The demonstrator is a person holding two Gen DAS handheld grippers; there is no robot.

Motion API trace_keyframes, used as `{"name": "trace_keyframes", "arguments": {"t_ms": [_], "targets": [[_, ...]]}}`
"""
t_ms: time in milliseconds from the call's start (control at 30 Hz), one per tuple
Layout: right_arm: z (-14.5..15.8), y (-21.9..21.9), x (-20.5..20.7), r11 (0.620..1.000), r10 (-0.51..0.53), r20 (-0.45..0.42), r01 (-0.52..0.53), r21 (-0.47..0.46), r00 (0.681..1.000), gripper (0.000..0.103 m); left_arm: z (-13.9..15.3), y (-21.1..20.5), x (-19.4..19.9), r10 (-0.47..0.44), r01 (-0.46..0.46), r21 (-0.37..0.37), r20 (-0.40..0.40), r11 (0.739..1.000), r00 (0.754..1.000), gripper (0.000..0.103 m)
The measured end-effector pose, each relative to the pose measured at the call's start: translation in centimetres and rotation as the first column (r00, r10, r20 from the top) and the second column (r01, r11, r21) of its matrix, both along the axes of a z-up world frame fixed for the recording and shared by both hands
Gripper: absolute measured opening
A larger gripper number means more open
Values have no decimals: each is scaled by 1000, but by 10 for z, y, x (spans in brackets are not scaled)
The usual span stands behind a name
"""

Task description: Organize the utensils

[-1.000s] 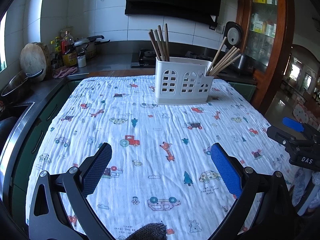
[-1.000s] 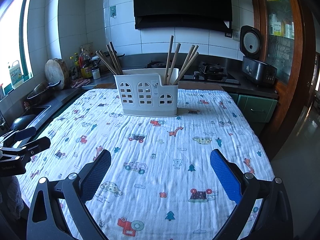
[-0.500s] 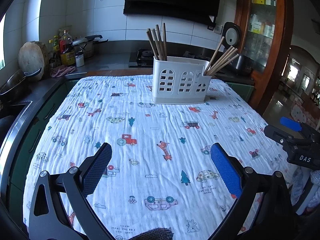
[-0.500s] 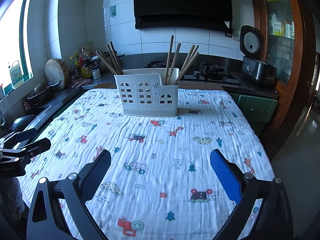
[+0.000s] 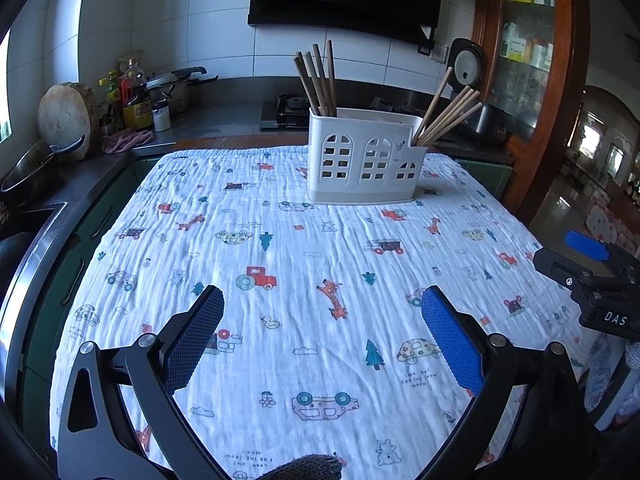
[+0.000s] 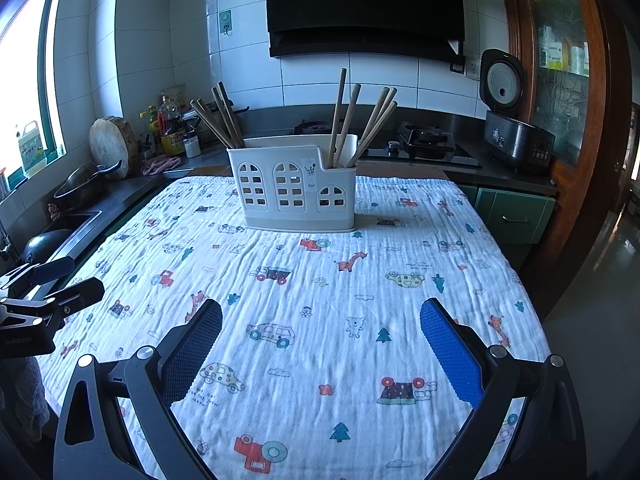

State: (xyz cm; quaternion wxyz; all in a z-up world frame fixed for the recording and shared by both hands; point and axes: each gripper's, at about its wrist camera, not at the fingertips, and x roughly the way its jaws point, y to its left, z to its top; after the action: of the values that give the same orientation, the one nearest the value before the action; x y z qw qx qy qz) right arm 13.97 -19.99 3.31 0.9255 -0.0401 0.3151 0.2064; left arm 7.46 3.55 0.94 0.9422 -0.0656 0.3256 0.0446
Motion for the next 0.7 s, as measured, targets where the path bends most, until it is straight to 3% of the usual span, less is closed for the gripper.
{"name": "trace_keyframes", "arguments": {"t_ms": [700], "targets": [[0,-1,1,1000,-1,-1,1,1,1000,96,-3,1,4,9,-9,16,-21,1000,1000,98]]}}
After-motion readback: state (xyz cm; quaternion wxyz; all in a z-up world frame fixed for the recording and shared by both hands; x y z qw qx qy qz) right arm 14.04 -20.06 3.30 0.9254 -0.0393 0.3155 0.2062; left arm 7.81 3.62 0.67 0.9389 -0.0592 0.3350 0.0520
